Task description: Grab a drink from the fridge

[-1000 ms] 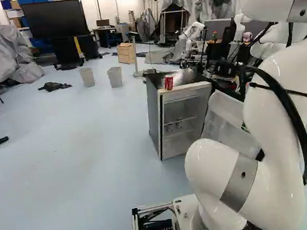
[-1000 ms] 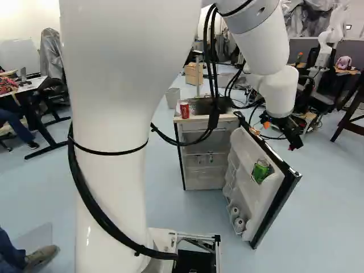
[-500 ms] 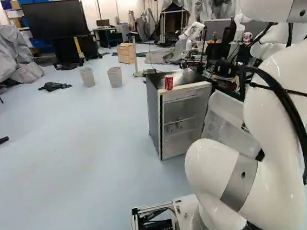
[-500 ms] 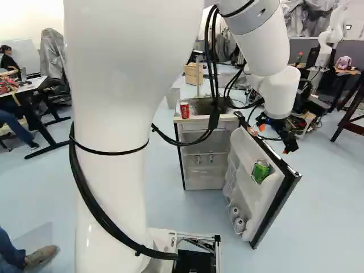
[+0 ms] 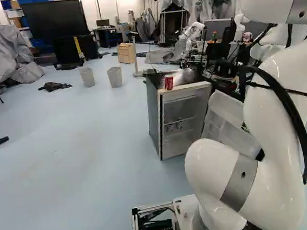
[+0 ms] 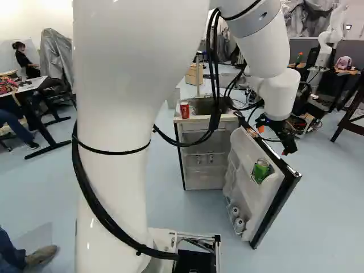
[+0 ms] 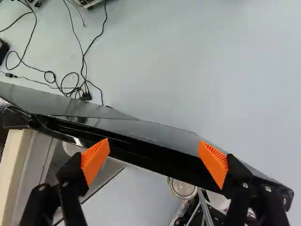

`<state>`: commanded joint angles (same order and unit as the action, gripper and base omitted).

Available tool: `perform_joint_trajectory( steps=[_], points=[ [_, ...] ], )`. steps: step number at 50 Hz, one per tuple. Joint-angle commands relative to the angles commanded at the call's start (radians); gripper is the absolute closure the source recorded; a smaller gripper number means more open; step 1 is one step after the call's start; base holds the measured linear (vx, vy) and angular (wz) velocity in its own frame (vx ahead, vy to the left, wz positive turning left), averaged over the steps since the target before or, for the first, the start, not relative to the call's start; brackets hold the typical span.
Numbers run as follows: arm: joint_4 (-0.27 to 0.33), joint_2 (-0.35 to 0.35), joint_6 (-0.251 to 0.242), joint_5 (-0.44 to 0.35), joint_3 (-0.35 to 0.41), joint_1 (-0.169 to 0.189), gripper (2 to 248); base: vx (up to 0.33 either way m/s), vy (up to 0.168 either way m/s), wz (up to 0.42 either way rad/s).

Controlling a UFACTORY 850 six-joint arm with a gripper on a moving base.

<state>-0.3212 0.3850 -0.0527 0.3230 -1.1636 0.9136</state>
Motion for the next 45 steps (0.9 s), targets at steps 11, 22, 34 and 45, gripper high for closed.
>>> perform_joint_trajectory(
  steps=[11,22,34,45],
  points=[
    [0.0,0.009,0.0,0.0,-0.002,0.0,3,0.0,0.0,0.0],
    [0.0,0.01,0.0,0.0,-0.002,0.0,3,0.0,0.0,0.0],
    [0.0,0.01,0.0,0.0,-0.003,0.0,3,0.0,0.0,0.0],
    [-0.016,0.022,0.0,0.0,-0.018,0.007,3,0.0,0.0,0.0]
  ],
)
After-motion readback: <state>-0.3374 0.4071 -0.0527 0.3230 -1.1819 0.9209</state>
